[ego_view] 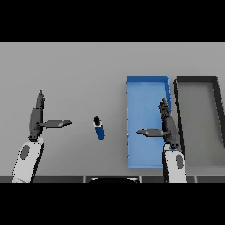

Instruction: Pick up the blue pipe and place it into the blue bin.

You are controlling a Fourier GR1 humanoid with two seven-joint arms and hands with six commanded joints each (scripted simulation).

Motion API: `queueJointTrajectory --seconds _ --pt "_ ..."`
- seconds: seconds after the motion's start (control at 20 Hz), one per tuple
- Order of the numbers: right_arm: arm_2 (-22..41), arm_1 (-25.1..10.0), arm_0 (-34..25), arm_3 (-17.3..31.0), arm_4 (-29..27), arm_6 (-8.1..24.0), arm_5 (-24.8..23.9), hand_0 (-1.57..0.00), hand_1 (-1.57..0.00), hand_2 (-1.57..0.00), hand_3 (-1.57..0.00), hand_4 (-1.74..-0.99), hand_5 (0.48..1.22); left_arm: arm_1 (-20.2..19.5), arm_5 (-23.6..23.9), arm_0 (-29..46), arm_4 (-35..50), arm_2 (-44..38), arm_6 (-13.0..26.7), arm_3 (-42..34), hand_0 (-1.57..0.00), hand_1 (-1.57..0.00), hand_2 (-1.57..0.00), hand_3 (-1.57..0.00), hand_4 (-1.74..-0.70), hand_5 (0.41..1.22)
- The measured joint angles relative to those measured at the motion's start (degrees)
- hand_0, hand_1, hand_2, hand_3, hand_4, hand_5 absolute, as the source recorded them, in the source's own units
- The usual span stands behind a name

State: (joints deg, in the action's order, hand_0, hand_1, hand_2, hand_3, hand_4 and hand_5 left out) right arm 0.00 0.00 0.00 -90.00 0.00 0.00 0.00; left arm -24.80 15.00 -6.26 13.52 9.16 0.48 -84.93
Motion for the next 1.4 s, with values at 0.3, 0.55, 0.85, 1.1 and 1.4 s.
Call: queueJointTrajectory --seconds 0.3,0.55,0.85,1.1,1.4 --pt "0.86 0.61 1.18 -1.08 0.41 -0.75 -0.15 0.00 0.00 0.00 0.00 -1.225 0.617 -0.43 -0.63 0.94 0.53 -0.58 -1.56 0.09 0.00 0.00 0.00 0.00 -1.07 0.591" --pt "6.57 -5.17 4.63 -6.48 8.49 -3.72 2.70 0.00 0.00 0.00 0.00 -1.215 0.618 -11.66 -20.67 -0.17 2.61 2.87 -5.36 0.63 0.00 0.00 0.00 0.00 -1.08 0.591" --pt "7.52 -5.43 5.54 -7.21 11.16 -1.59 1.44 0.00 0.00 0.00 0.00 -1.187 0.600 -13.22 -25.61 2.43 3.06 4.78 -8.93 -2.12 0.00 0.00 0.00 0.00 -1.10 0.583" --pt "7.79 -5.63 4.80 -6.93 11.20 -3.03 1.96 0.00 0.00 0.00 0.00 -1.208 0.611 -13.54 -30.81 4.19 3.37 9.56 -7.43 -7.53 0.00 0.00 0.00 0.00 -1.14 0.503" --pt "8.34 -5.40 6.67 -8.78 11.64 -2.70 1.79 0.00 0.00 0.00 0.00 -1.223 0.619 -8.02 -29.02 4.04 -3.39 16.69 -5.10 -10.21 0.00 0.00 0.00 0.00 -1.19 0.466"
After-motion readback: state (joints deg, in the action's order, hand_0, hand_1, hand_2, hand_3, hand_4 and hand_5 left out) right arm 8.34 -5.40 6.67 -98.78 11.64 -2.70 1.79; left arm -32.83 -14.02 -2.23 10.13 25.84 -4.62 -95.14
